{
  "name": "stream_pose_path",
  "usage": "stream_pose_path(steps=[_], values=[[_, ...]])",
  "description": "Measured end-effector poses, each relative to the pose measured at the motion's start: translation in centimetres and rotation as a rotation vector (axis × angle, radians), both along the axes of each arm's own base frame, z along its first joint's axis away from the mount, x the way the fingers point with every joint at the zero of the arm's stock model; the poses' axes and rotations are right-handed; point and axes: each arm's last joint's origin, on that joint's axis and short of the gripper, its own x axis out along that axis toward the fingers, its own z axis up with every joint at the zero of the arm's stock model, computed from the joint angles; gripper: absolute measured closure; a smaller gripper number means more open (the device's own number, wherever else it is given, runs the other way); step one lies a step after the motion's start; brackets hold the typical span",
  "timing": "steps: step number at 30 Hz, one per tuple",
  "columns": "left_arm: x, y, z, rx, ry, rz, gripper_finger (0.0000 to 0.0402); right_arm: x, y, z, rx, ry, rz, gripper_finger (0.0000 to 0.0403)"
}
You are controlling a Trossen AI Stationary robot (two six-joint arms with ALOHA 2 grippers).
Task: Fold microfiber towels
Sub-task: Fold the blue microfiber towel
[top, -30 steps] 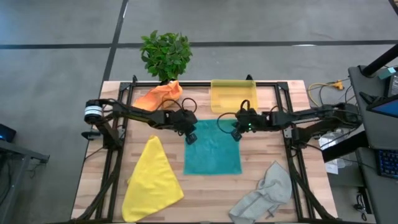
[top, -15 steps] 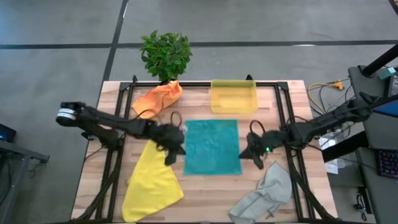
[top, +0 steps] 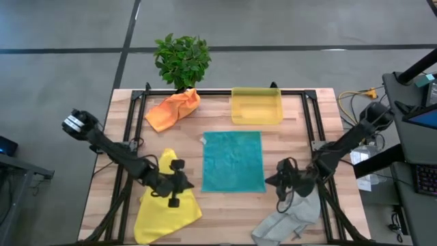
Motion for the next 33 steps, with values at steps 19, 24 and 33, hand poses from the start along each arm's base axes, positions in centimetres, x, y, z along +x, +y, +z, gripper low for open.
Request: stream_pose_path(steps=[19, 24, 33], values=[[4.6, -1.1, -4.6, 0.089, 0.098, -0.152, 0.0236, 2.1, 2.0, 0.6, 0.038, 0.009, -0.027, 0.0394], [5.2, -0.1, -4.7, 0.102, 0.101, -0.102, 0.0236, 2.1, 2.0, 0.7, 0.047, 0.004, -0.029, 0.0394], [5.8, 1.1, -5.3, 0.058, 0.151, -0.106, 0.0236, 2.1, 1.9, 1.0, 0.051, -0.005, -0.025, 0.0394]])
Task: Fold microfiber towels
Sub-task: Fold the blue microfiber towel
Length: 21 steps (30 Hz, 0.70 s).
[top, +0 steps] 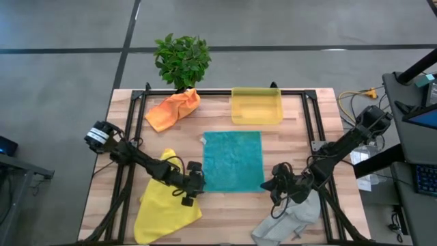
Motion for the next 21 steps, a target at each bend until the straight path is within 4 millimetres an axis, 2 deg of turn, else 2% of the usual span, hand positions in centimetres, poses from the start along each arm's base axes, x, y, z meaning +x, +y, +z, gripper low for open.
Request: stream_pose_path(steps=[8, 19, 21], values=[[-0.14, 0.07, -0.17, 0.042, 0.029, 0.017, 0.025, 0.11, 0.09, 0.14, -0.006, -0.003, 0.006, 0.0394], [0.34, -0.44, -0.42, 0.088, 0.047, -0.007, 0.0389, 0.1, 0.08, 0.14, -0.021, -0.003, 0.017, 0.0394], [0.36, -0.41, -0.41, 0.093, 0.045, -0.002, 0.0396, 0.1, 0.09, 0.14, -0.031, -0.003, 0.024, 0.0394]])
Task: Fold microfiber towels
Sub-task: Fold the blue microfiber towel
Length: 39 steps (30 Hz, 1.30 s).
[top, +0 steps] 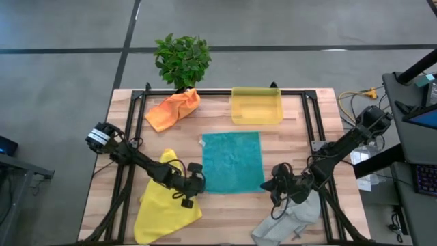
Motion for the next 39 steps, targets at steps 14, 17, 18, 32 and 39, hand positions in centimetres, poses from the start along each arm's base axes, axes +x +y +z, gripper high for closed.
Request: stream_pose_path(steps=[14, 17, 18, 32, 39], values=[[0.0, 0.1, 0.1, -0.003, -0.001, 0.01, 0.04, 0.5, 1.1, -3.6, -0.207, 0.19, 0.336, 0.0319], [0.0, 0.1, 0.1, -0.005, -0.001, 0.013, 0.04, 0.6, 1.1, -4.5, -0.239, 0.222, 0.344, 0.0289], [0.0, 0.1, 0.1, -0.01, -0.001, 0.018, 0.04, 0.7, 1.1, -4.7, -0.248, 0.23, 0.346, 0.0281], [-0.1, 0.1, 0.1, -0.056, 0.004, 0.066, 0.0401, 1.7, -0.5, -6.0, -0.333, 0.362, 0.439, 0.0275], [-0.1, 0.1, 0.1, -0.076, 0.006, 0.086, 0.0401, 1.9, -0.4, -6.1, -0.332, 0.381, 0.447, 0.0326]])
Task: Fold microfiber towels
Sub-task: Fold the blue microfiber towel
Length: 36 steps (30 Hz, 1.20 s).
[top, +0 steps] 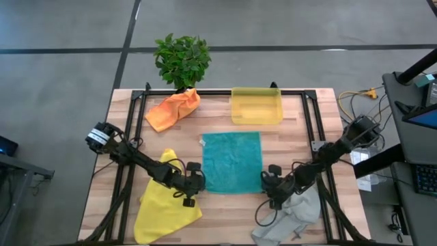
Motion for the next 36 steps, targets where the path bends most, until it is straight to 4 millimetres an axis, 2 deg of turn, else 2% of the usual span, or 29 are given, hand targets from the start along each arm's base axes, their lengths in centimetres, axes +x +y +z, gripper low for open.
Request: stream_pose_path(steps=[5, 7, 13, 22, 28, 36], values=[[-0.2, 0.1, 0.4, -0.006, -0.006, -0.002, 0.0401, 0.2, 0.2, 0.6, 0.007, 0.018, 0.0, 0.0383], [-0.3, 0.1, 0.8, -0.006, -0.006, -0.002, 0.0401, 0.4, 0.3, 0.9, 0.01, 0.015, -0.001, 0.039], [-0.7, 0.2, 2.2, -0.058, -0.03, -0.031, 0.0401, 1.2, 1.0, 2.1, 0.054, -0.011, 0.008, 0.0393], [-1.2, -0.6, 3.5, -0.297, 0.019, -0.221, 0.0401, 2.1, 2.7, 3.8, 0.232, -0.024, 0.039, 0.0394], [-1.5, -0.3, 3.3, -0.306, 0.029, -0.207, 0.0401, 2.1, 2.9, 3.9, 0.266, -0.029, 0.009, 0.0394], [-1.3, 0.5, 3.6, -0.303, 0.015, -0.174, 0.0401, 2.6, 2.1, 4.2, 0.273, -0.043, -0.031, 0.0394]])
